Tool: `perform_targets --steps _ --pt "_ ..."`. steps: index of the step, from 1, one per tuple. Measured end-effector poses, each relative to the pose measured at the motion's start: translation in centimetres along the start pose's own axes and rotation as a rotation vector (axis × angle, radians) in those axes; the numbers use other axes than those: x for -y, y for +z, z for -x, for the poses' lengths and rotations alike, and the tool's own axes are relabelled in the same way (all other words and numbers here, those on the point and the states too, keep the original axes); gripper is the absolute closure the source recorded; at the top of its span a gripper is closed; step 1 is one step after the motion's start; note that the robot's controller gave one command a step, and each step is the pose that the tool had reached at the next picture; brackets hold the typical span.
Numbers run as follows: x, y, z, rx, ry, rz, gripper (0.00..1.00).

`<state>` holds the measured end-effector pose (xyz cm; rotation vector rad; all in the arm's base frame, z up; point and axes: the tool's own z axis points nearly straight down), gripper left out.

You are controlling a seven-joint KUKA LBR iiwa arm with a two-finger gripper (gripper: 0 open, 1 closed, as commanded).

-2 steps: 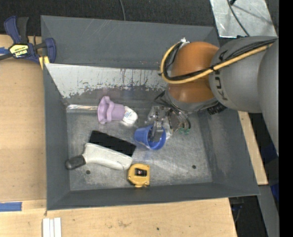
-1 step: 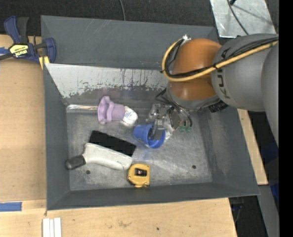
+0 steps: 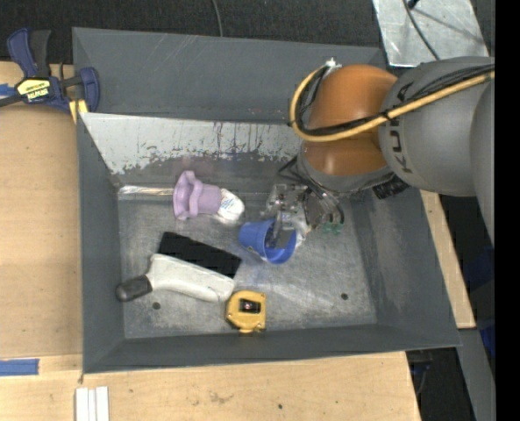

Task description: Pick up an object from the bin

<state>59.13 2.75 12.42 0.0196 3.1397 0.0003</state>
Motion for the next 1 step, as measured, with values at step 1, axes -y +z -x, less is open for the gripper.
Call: perform_targets --steps 1 --pt "0.00 -1.75 -0.05 -0.002 0.000 0.000 1.00"
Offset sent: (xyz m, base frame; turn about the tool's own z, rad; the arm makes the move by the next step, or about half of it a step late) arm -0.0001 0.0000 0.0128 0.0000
